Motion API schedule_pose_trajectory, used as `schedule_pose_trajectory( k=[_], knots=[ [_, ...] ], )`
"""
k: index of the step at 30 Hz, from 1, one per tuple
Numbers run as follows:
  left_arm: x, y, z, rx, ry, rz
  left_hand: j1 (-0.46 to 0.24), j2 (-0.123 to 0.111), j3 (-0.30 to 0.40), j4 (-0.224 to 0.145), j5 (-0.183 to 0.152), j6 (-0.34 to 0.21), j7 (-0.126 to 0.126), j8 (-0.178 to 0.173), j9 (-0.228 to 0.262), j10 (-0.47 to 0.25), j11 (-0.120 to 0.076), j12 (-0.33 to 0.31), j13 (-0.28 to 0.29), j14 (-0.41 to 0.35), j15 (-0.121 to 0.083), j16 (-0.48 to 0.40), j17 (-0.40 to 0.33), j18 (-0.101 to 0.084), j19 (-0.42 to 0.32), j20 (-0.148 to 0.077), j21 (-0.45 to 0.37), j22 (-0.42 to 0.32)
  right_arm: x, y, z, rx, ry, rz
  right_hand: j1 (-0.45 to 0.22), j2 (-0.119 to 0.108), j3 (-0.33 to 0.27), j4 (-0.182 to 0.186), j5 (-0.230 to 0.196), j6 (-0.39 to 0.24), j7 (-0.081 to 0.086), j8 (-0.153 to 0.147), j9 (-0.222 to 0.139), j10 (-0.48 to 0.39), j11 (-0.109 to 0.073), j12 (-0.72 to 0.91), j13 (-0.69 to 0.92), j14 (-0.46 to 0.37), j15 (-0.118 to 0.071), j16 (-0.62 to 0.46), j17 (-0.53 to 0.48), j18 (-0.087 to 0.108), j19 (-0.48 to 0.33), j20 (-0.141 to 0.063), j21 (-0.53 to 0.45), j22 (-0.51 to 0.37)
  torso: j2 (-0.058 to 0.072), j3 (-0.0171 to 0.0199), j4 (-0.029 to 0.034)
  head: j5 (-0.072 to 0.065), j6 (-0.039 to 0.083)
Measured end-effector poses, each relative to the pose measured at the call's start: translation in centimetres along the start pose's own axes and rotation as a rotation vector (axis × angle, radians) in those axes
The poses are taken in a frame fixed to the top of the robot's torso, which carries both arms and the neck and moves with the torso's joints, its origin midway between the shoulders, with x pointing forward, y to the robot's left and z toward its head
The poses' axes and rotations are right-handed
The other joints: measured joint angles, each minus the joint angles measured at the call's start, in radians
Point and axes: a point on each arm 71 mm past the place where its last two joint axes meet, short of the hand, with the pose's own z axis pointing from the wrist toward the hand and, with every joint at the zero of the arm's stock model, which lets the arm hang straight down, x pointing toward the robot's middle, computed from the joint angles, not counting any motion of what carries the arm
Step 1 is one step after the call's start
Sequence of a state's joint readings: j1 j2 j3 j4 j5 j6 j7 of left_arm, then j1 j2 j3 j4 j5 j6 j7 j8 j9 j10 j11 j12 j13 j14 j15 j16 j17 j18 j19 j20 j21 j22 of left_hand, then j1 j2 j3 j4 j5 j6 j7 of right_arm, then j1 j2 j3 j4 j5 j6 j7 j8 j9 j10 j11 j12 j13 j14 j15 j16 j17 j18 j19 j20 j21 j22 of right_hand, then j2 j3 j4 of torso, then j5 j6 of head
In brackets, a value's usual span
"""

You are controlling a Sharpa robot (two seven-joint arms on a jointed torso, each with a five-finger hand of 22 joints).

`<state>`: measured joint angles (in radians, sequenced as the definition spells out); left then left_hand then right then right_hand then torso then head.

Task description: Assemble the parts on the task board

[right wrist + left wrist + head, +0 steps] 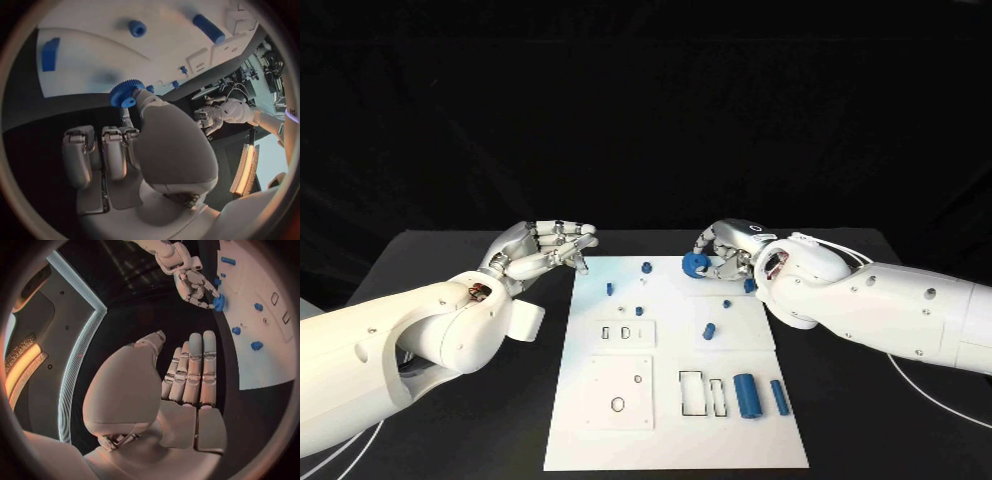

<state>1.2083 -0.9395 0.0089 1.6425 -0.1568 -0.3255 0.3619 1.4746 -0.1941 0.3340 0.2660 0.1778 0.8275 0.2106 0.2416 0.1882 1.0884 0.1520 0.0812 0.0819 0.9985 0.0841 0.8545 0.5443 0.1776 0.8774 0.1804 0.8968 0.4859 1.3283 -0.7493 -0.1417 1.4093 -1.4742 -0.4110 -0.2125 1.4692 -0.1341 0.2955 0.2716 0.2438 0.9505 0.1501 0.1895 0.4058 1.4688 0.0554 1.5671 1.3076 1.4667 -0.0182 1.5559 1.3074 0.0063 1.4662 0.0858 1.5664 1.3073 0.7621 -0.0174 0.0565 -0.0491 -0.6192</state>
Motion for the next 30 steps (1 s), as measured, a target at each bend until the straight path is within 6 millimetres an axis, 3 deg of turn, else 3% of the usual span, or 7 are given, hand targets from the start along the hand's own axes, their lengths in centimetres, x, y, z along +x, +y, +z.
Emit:
schedule_pose_trajectory(
  k=[9,13,30],
  knots=[
    [0.2,0.0,0.0,-0.006,0.005,-0.002,0.001,0.001,0.0,0.0,0.0,0.0,0.0,0.0,0.0,0.0,0.0,0.0,0.0,-0.002,-0.002,0.002,0.0,0.0,-0.001,0.001,0.002,0.001,0.2,5.5,0.1,-0.138,-0.079,-0.065,-0.006,-0.006,0.011,-0.003,-0.01,0.0,0.0,0.0,0.0,0.0,0.0,0.0,0.0,0.0,0.0,0.0,0.0,0.0,0.0,0.0,0.0,0.001,0.001,-0.0011,0.0026,0.003,0.003],
    [0.2,0.1,0.1,-0.008,0.007,-0.003,0.001,0.001,0.003,-0.003,0.0,0.0,0.0,0.0,0.0,0.0,0.0,0.0,0.0,-0.002,-0.002,0.004,0.0,0.0,-0.007,0.0,0.005,0.001,0.5,6.9,0.4,-0.167,-0.094,-0.082,-0.006,-0.006,0.011,-0.003,-0.012,0.0,0.0,0.0,0.0,-0.002,-0.002,0.0,0.0,0.0,0.0,0.0,0.0,0.0,0.0,0.0,0.0,0.001,0.001,-0.0024,0.0022,0.006,0.004],
    [0.5,0.1,0.3,-0.011,0.015,-0.006,0.001,0.001,0.003,-0.003,0.0,0.0,0.0,0.0,0.001,0.0,0.0,0.0,0.0,-0.002,-0.002,0.004,-0.001,0.0,-0.007,0.0,0.005,0.003,3.3,8.4,1.9,-0.161,-0.077,-0.116,-0.015,-0.018,0.017,-0.003,-0.016,0.0,0.0,0.0,0.0,-0.004,-0.003,0.0,0.0,0.0,0.0,0.0,0.001,0.0,0.0,0.0,0.0,0.001,0.003,-0.0017,0.0036,0.016,0.001]
  ],
)
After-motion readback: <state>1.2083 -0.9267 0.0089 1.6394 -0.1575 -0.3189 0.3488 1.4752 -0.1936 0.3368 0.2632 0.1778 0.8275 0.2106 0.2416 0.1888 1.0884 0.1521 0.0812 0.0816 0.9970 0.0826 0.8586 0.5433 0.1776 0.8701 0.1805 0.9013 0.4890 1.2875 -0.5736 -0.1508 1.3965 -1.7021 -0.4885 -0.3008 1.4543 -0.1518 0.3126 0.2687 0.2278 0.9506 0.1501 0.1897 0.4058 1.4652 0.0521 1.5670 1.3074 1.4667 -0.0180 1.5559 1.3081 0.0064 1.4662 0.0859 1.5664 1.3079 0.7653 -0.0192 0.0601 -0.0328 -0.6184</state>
